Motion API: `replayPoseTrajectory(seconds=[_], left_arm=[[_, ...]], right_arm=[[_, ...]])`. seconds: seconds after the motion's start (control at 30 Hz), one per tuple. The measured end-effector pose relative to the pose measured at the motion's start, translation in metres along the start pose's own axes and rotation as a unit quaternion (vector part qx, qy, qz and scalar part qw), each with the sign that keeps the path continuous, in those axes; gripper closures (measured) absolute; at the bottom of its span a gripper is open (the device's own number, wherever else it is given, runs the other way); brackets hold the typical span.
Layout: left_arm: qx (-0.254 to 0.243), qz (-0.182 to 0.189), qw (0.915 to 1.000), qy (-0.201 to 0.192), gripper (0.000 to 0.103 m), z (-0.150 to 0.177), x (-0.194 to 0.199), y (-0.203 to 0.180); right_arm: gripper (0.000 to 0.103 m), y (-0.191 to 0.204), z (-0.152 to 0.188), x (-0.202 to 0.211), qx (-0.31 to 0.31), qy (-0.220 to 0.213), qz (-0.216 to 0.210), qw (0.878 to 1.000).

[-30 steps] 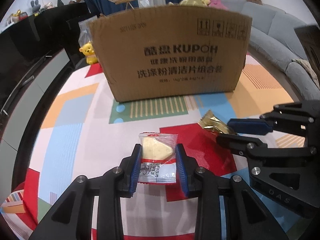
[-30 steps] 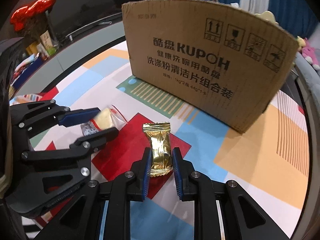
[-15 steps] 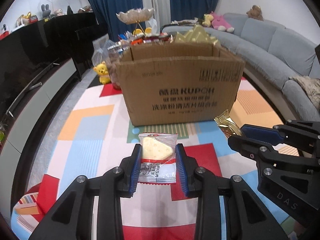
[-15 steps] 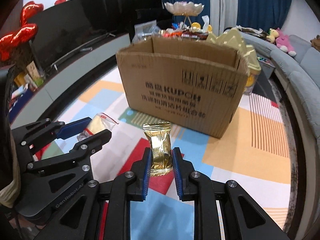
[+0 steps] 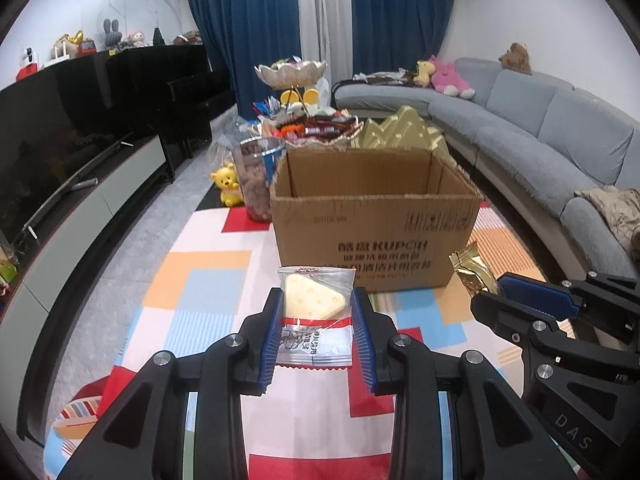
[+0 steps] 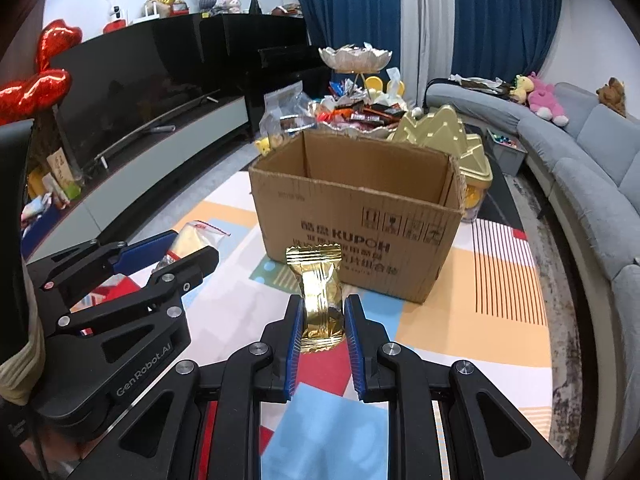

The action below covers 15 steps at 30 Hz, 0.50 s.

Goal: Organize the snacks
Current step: 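Lift both snacks and carry them over the cardboard box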

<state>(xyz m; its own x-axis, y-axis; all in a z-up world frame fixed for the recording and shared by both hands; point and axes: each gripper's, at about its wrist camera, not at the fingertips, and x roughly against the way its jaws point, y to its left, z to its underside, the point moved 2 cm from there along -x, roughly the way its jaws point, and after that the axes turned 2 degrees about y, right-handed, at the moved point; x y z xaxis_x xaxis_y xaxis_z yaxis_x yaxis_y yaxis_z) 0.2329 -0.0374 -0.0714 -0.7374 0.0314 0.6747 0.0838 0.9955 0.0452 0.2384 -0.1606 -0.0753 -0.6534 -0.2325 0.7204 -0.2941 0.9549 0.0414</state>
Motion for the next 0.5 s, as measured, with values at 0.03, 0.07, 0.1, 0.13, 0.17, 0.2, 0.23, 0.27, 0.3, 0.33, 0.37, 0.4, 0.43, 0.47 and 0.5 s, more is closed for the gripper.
replayPoseTrajectory(seconds=[0.03, 0.07, 0.1, 0.13, 0.17, 0.2, 0.23, 0.27, 0.3, 0.33, 0.37, 0.4, 0.43, 0.47, 0.5], left_arm=[[0.001, 0.0, 1.0, -0.002, 0.069, -0.002, 0.002, 0.001], [0.002, -0.001, 1.0, -0.005, 0.069, -0.006, 0.004, 0.002], [0.003, -0.001, 1.0, -0.007, 0.069, -0.008, 0.005, 0.002], [0.004, -0.001, 0.9999, -0.01, 0.069, -0.011, 0.007, 0.003], [0.005, -0.001, 0.9999, -0.014, 0.069, -0.015, 0.009, 0.003], [0.007, -0.001, 0.9998, -0.017, 0.069, -0.019, 0.011, 0.004], [0.008, -0.001, 0.9998, -0.019, 0.069, -0.02, 0.011, 0.005], [0.01, -0.001, 0.9997, -0.022, 0.069, -0.024, 0.013, 0.006], [0.011, -0.001, 0.9996, -0.025, 0.069, -0.027, 0.014, 0.006], [0.012, -0.001, 0.9996, -0.028, 0.069, -0.031, 0.015, 0.006], [0.013, 0.0, 0.9994, -0.031, 0.069, -0.035, 0.015, 0.007], [0.013, 0.0, 0.9994, -0.032, 0.069, -0.038, 0.015, 0.007], [0.012, 0.0, 0.9993, -0.036, 0.069, -0.042, 0.016, 0.007], [0.011, 0.0, 0.9992, -0.039, 0.069, -0.047, 0.016, 0.007], [0.01, 0.0, 0.9991, -0.041, 0.069, -0.05, 0.016, 0.006]], right_arm=[[0.081, 0.0, -0.003, 0.002, -0.001, -0.003, 0.001, 1.0], [0.081, 0.001, -0.005, 0.004, -0.001, -0.005, 0.001, 1.0], [0.081, 0.001, -0.008, 0.007, -0.002, -0.009, 0.002, 1.0], [0.081, 0.001, -0.011, 0.008, -0.002, -0.011, 0.003, 1.0], [0.081, 0.0, -0.014, 0.011, -0.003, -0.015, 0.005, 1.0], [0.081, 0.0, -0.018, 0.013, -0.005, -0.019, 0.006, 1.0], [0.081, -0.001, -0.021, 0.015, -0.007, -0.021, 0.007, 1.0], [0.081, -0.001, -0.024, 0.017, -0.008, -0.024, 0.009, 1.0], [0.081, -0.002, -0.027, 0.019, -0.01, -0.028, 0.012, 0.999], [0.081, -0.003, -0.03, 0.02, -0.012, -0.031, 0.014, 0.999], [0.08, -0.005, -0.034, 0.021, -0.015, -0.034, 0.015, 0.999], [0.08, -0.006, -0.037, 0.022, -0.018, -0.036, 0.016, 0.999], [0.08, -0.007, -0.04, 0.023, -0.02, -0.038, 0.017, 0.999], [0.08, -0.008, -0.042, 0.023, -0.022, -0.04, 0.019, 0.999], [0.08, -0.011, -0.046, 0.024, -0.025, -0.043, 0.02, 0.999]])
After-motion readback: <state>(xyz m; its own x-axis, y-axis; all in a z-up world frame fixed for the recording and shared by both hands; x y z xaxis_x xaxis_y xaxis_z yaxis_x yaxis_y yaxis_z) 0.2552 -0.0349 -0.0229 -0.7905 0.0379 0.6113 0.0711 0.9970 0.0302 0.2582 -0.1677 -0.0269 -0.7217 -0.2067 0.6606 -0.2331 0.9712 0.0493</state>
